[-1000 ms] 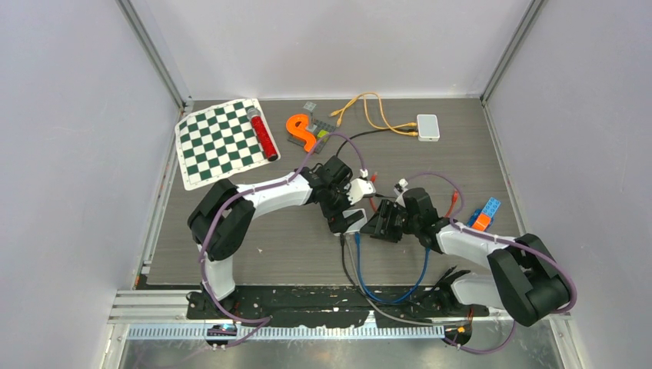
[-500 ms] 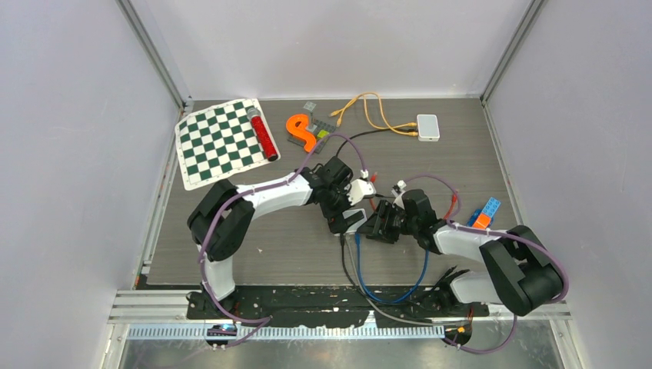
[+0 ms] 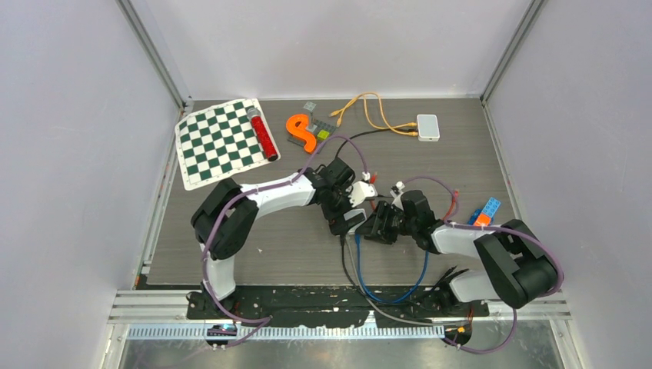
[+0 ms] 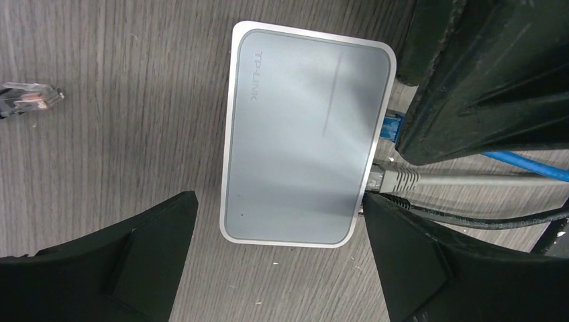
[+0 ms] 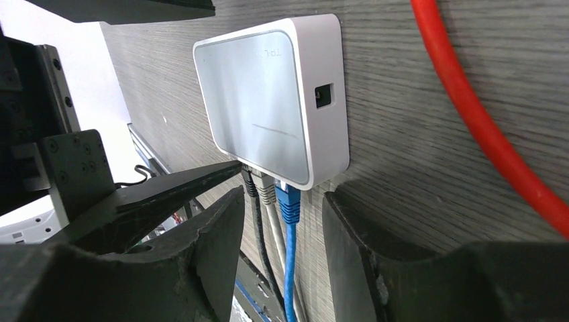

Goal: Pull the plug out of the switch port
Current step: Pull the connector from the switch port.

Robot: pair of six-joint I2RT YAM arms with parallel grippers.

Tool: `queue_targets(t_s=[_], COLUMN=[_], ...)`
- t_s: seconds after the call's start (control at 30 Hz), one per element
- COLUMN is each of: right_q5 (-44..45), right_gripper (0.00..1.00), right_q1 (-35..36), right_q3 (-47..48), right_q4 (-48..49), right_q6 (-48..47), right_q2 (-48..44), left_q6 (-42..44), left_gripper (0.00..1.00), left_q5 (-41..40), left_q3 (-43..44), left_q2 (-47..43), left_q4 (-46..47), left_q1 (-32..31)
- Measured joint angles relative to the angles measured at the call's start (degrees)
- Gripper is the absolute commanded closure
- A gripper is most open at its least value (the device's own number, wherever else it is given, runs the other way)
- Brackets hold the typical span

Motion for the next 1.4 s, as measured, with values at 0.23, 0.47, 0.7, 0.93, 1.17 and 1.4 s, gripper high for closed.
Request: queue_targets(t_s=[0.23,0.47,0.7,0.93,1.17,1.4], right_q5=[-0.81,-1.03,-0.92,0.31,1.4,2.29], right_gripper=[0.5,0.54,0.59,0.66,0.7,0.63], right_q1=[0.33,0.72,1.31,1.49,1.53,1.7], right_q3=[0.0,0.0,-0.04,-0.2,-1.01,-1.11], right_q4=[2.51,3.72,6.29,7.96,8.94,8.59], right_q6=[0.9,1.36,2.78,4.5,4.94,4.76], right_q2=[1.95,3.19,5.05,6.43,6.36,5.9], left_q6=[-0.04,0.22,0.2,0.17,0.15,0.13], left_gripper=[0.2,0.32,0.33,0.34,0.35,0.36], left_q5=[0.02,0.13,0.31,0.31,0.28,0.28], left_q3=[1.14,1.2,1.2,1.2,1.16,1.11], left_q2=[1.14,1.27,1.27,1.27,1.27,1.27], left_q4=[-0.59,-0.85,-0.87,-0.9,-0.85,-0.79], left_q1=[-0.15,-0.17,-0.17,-0.15,-0.15,-0.15])
